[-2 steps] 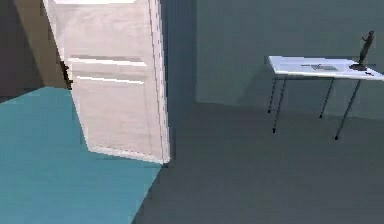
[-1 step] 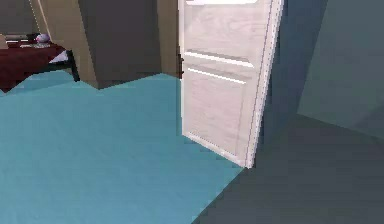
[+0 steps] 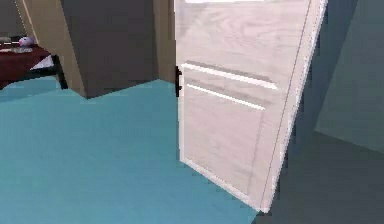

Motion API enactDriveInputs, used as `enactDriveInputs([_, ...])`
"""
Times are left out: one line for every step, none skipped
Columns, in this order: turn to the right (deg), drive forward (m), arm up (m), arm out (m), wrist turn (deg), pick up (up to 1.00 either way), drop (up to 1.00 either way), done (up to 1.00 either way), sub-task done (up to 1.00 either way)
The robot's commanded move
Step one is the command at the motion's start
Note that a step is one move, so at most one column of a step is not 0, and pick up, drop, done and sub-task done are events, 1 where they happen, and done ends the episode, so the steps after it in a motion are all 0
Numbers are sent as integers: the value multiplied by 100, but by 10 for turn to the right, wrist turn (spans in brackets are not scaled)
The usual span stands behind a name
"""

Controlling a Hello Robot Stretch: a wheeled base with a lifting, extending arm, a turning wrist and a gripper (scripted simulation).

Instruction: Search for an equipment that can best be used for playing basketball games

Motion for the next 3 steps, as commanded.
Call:
enactDriveInputs([-450, 0, 0, 0, 0, 0, 0, 0, 0])
enactDriveInputs([0, 100, 0, 0, 0, 0, 0, 0, 0])
enactDriveInputs([-300, 0, 0, 0, 0, 0, 0, 0, 0])
